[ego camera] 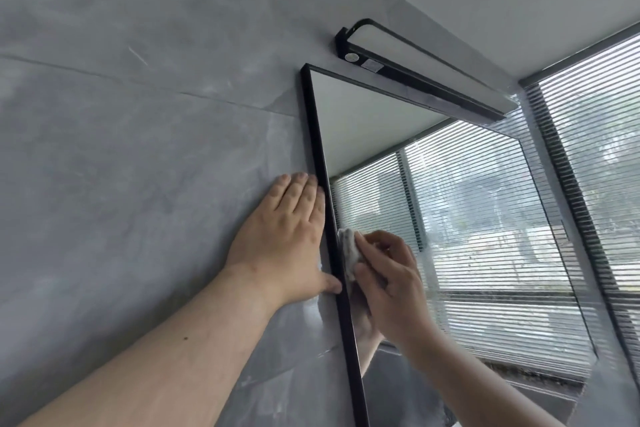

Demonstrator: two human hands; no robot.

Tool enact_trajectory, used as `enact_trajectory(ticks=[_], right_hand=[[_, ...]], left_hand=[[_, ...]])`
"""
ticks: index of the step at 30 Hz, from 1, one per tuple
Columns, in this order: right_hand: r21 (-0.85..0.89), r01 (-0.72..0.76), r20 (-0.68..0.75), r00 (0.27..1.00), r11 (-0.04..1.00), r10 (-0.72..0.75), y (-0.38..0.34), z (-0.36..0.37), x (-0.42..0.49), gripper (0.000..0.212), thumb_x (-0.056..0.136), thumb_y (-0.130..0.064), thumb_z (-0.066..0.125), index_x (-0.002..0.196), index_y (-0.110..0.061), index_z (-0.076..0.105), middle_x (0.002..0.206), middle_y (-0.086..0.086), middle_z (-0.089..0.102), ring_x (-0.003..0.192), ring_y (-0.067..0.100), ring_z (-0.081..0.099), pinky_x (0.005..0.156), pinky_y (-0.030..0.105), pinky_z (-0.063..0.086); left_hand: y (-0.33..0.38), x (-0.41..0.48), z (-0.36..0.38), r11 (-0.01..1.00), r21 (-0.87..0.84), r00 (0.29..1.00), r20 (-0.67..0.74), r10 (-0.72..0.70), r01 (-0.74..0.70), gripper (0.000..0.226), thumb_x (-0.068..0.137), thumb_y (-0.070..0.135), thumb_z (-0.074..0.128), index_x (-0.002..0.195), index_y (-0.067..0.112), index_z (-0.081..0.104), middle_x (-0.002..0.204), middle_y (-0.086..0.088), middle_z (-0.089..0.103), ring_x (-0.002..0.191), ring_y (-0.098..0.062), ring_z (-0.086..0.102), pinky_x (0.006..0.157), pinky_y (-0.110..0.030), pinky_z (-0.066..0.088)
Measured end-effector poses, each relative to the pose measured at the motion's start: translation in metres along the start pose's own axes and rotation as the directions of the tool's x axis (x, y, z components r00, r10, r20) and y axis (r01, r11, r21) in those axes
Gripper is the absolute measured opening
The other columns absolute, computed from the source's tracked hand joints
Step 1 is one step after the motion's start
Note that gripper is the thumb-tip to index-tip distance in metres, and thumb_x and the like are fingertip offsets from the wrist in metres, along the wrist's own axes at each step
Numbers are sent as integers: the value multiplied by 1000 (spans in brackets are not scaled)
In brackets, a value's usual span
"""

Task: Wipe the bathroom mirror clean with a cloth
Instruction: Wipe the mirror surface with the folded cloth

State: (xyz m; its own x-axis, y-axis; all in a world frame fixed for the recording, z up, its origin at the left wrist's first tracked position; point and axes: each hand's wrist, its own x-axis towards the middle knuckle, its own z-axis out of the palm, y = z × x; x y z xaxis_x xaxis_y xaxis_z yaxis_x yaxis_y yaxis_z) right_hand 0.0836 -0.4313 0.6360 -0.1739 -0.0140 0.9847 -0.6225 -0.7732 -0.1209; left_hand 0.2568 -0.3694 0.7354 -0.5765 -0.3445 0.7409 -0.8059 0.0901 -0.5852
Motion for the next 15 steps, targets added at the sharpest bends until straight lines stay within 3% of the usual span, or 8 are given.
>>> enact_trajectory(ticks=[3,6,10,15], right_hand=[[-20,-4,-10,1000,1000,4,-6,2,9,38,91,-36,58,124,-23,70,118,-10,57,109,19,58,88,41,53],[-88,-16,-4,1000,996,16,-18,4,30,33,92,-27,63,125,-24,70,117,-13,56,107,13,57,86,19,48],[-43,-19,11,1000,999,20,-30,12,81,33,95,-19,63,127,-18,68,116,-9,56,109,13,53,94,28,46],[-41,-41,4,999,998,42,-38,18,149,33,99,-24,59,131,-21,65,116,-15,52,116,11,49,104,27,39]], left_hand=[[-1,-1,0,1000,-20,1000,-10,4,-5,132,70,91,40,154,2,-8,164,-17,-10,152,-29,-13,122,-46,-5],[0,-1,0,1000,-24,1000,-18,2,-3,131,71,90,42,155,2,-7,164,-17,-8,152,-29,-11,122,-47,-5],[0,-1,0,1000,8,999,-34,8,-8,129,72,90,40,155,2,-5,164,-17,-7,152,-29,-10,122,-47,-5],[0,-2,2,1000,26,998,-55,18,-17,130,71,91,36,155,1,-5,164,-17,-8,152,-29,-11,122,-47,-5]])
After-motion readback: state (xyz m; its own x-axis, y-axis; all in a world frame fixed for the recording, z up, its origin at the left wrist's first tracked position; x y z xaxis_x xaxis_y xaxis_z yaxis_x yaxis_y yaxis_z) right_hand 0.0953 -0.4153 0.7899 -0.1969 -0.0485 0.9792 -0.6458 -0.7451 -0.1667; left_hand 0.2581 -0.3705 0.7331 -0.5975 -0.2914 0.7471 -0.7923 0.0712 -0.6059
